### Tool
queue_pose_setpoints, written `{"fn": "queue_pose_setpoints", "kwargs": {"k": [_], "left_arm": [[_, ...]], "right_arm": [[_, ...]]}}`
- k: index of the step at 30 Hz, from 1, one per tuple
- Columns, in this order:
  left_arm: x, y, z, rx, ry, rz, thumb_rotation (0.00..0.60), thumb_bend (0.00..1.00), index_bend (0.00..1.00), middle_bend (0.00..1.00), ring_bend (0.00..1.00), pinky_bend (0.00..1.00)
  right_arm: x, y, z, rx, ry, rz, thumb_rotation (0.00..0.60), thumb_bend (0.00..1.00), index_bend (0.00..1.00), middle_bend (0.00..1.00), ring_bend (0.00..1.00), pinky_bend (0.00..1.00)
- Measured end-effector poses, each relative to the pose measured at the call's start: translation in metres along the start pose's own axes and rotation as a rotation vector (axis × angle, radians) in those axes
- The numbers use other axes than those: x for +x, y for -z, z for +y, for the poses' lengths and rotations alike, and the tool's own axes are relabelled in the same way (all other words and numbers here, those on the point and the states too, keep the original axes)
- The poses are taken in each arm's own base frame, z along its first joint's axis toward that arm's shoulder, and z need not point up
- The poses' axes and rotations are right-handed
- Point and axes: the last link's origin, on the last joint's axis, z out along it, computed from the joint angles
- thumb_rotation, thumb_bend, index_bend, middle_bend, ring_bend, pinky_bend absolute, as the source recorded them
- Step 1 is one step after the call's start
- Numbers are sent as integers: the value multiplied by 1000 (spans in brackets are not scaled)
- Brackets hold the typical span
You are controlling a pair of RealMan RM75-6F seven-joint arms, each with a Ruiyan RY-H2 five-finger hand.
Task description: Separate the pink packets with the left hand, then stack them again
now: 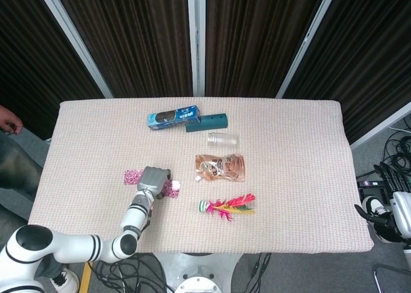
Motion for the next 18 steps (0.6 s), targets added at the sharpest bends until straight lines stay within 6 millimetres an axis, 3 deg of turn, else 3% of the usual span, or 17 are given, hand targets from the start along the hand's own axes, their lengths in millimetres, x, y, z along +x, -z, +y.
{"fn": "queue_pose_setpoints", "kwargs": {"k": [11,14,18], "left_arm": [[6,6,1,-26,22,1,600,274,392,928,941,983],[16,8,-12,-4,55,36,600,274,392,928,941,983],[25,7,-46,76,84,70,600,273,391,928,941,983]], "right_arm": [[0,0,1,-3,-1,3,412,136,5,1,0,0],[0,-2,0,3,0,2,413,136,5,1,0,0],[0,-5,-4,16,0,2,409,136,5,0,0,0]]}}
